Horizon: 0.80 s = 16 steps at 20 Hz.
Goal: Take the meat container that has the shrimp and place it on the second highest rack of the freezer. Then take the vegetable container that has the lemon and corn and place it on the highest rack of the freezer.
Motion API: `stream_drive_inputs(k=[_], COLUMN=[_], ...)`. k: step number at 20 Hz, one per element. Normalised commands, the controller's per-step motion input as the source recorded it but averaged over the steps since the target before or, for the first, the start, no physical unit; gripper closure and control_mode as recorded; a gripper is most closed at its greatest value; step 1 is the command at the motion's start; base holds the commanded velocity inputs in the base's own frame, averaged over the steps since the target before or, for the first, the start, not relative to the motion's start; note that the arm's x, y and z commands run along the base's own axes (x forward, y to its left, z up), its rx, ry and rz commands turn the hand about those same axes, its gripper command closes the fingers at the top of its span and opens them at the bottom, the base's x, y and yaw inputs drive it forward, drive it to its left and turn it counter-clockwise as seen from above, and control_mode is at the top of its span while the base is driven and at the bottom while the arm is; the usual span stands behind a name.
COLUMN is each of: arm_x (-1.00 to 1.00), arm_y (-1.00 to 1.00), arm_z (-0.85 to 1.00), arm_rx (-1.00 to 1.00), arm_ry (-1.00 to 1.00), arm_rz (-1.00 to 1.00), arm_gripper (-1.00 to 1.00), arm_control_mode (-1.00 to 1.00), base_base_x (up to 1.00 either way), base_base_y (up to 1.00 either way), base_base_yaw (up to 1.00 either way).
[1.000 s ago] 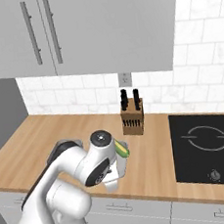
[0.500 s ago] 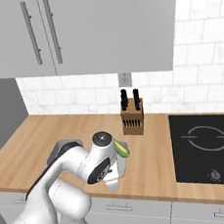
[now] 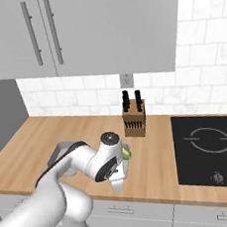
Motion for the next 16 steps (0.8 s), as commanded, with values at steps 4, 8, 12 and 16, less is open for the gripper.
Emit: stream_drive_inputs(k=[4,8,12,16], arm_x=[0.14,0.11,0.06,0.01], arm_y=[0.00,0.00,0.00,0.00], arm_z=[-0.30,-0.26,-0.05,0.00], arm_rx=[0.01,0.00,0.00,0.00], arm_ry=[0.02,0.01,0.00,0.00], arm_rz=[0.00,0.00,0.00,0.00], arm_gripper=[-1.00,1.00,1.00,1.00], arm_control_mode=[-1.00,-1.00,-1.00,-1.00], base_base_x=[0.00,0.00,0.00,0.00], base_base_y=[0.00,0.00,0.00,0.00], base_base_yaw=[0.00,0.00,0.00,0.00])
